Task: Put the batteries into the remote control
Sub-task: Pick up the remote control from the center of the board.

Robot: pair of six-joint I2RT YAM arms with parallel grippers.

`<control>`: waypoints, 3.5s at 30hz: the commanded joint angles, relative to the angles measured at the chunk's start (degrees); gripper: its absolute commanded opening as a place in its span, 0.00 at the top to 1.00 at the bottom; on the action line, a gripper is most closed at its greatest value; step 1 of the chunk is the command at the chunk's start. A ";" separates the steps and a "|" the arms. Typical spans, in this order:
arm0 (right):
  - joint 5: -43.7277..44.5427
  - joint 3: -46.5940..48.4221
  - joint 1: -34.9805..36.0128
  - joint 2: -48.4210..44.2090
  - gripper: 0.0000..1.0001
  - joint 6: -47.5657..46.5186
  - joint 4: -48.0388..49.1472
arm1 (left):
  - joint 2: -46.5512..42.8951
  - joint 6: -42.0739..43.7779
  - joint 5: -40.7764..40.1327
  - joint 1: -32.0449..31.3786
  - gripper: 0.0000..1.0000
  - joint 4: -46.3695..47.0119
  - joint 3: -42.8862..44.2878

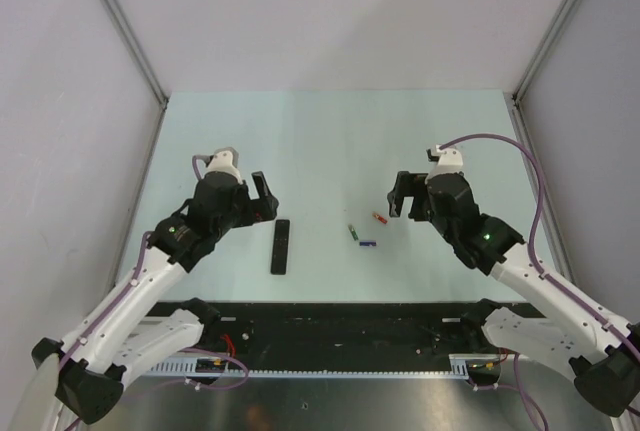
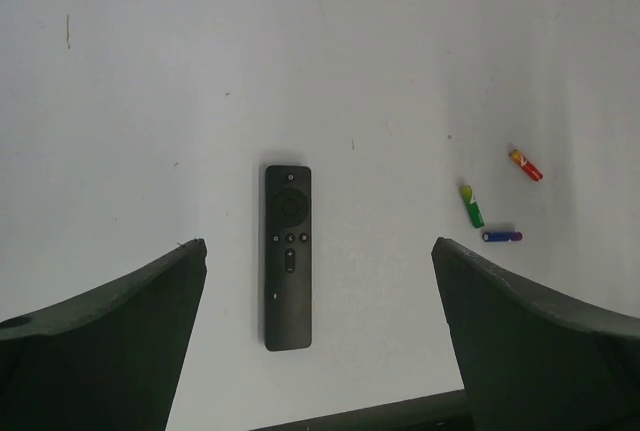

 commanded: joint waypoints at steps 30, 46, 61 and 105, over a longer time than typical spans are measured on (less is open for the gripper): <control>1.24 0.92 6.36 0.09 0.05 -0.81 -2.00 | 33.37 12.14 -0.66 -3.75 0.12 -2.88 11.10; 2.11 0.92 7.77 0.53 0.05 -0.02 -2.08 | 44.28 11.18 -3.23 -5.25 0.20 -3.05 13.83; 2.11 0.92 7.86 0.88 0.05 -0.37 -2.26 | 47.62 6.26 -1.20 -5.34 0.30 -1.21 11.90; -5.26 0.92 8.30 -2.11 0.05 1.73 1.16 | 29.70 5.37 17.68 -4.90 1.00 7.39 16.55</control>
